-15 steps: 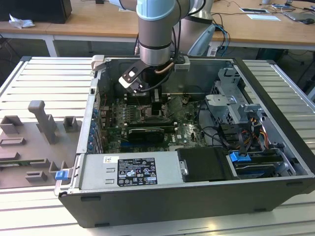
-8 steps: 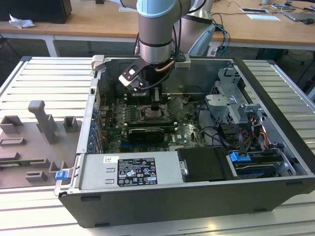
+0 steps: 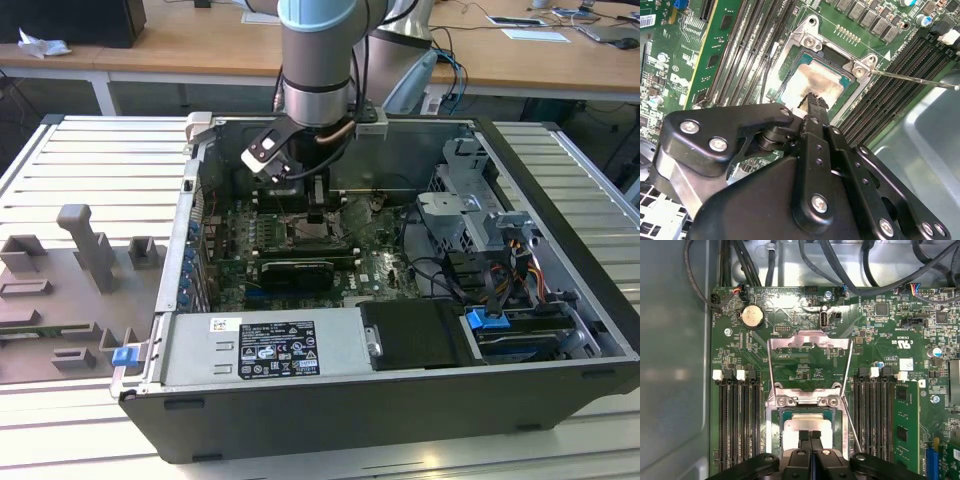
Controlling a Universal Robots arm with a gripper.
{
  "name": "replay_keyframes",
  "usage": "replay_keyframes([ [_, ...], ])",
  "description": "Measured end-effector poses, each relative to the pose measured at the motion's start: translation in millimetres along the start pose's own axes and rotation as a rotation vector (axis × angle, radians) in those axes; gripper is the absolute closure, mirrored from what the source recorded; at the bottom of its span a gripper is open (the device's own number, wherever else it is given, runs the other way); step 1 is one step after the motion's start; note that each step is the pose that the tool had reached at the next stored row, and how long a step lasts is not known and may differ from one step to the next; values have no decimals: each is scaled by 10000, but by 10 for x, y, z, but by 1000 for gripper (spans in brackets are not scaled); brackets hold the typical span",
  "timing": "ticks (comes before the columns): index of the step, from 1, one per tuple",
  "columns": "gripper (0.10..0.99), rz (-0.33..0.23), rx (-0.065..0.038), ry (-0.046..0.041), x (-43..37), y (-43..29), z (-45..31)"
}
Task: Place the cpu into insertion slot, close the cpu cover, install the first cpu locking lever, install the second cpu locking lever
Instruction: 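Close the cpu cover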
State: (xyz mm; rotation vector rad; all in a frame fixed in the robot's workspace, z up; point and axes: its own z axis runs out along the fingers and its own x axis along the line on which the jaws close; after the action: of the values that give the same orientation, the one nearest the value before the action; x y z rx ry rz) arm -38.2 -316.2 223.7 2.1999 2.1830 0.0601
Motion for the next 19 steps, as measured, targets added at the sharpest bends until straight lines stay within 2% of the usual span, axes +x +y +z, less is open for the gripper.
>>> replay_keyframes([
  [2,980,1,5,0,0,3,-51],
  [5,980,2,18,-1,0,15,-58],
  [10,980,21,207,-5,0,66,-55],
  [13,980,23,226,-3,0,68,-82],
  [17,980,22,226,-4,0,78,-245],
  [19,980,19,226,-1,0,88,-269],
])
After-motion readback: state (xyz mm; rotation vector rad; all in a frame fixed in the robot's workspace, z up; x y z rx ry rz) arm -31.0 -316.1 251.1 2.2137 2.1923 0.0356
